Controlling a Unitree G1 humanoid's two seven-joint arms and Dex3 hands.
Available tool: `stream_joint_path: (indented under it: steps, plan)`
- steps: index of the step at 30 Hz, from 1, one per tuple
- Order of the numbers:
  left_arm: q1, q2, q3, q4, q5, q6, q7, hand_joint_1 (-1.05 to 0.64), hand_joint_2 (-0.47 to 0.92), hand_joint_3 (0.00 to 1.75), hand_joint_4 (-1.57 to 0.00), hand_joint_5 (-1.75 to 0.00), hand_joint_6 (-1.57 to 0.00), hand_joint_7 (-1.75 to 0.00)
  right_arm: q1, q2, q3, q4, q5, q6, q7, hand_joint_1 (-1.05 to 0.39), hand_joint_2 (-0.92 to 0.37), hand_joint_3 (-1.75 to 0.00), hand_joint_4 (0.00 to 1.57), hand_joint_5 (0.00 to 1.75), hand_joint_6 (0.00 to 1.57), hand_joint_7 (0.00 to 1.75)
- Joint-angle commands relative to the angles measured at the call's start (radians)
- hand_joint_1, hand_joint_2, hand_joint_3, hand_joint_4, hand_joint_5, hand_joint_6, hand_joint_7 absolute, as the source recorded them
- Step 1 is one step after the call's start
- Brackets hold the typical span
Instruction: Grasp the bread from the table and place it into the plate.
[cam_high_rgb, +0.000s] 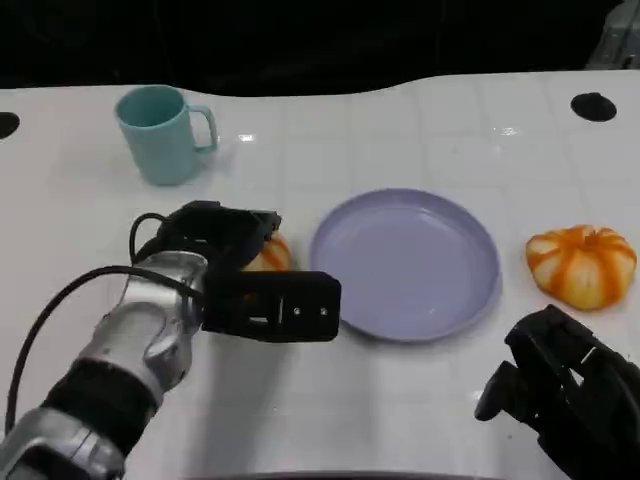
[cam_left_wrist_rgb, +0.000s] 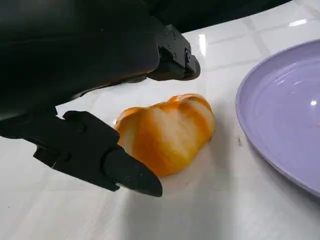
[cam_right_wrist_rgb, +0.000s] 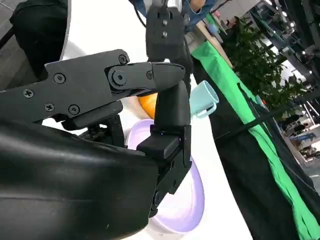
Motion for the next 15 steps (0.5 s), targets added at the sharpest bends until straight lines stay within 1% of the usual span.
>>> stream_joint_path:
  steps: [1, 8, 10, 15]
  plan:
    - [-0.081, -0.021, -0.015, 0.169, -0.032, -0.038, 0.067, -0.33, 0.73, 0.01, 0.0, -0.18, -0.2, 0.0, 0.007, -0.014, -0.008, -0.004, -0.002, -0.015, 0.015, -0.52, -0.92, -0.25, 0.62, 1.75, 0.49, 1.56]
    - [-0.184, -0.052, -0.038, 0.387, -0.064, -0.103, 0.132, -0.36, 0.77, 0.02, 0.0, -0.12, -0.18, 0.0, 0.016, -0.017, -0.009, -0.012, -0.003, -0.013, 0.015, -0.52, -0.92, -0.25, 0.61, 1.75, 0.49, 1.56]
    - [-0.202, -0.057, -0.042, 0.424, -0.072, -0.117, 0.144, -0.37, 0.78, 0.02, 0.0, -0.11, -0.18, 0.0, 0.016, -0.017, -0.01, -0.011, -0.003, -0.014, 0.017, -0.53, -0.92, -0.25, 0.61, 1.75, 0.49, 1.57]
    - [-0.253, -0.067, -0.051, 0.511, -0.087, -0.148, 0.127, -0.34, 0.77, 0.0, -0.02, -0.11, -0.19, -0.01, 0.017, -0.018, -0.008, -0.007, -0.004, -0.022, 0.027, -0.53, -0.92, -0.26, 0.62, 1.75, 0.5, 1.57]
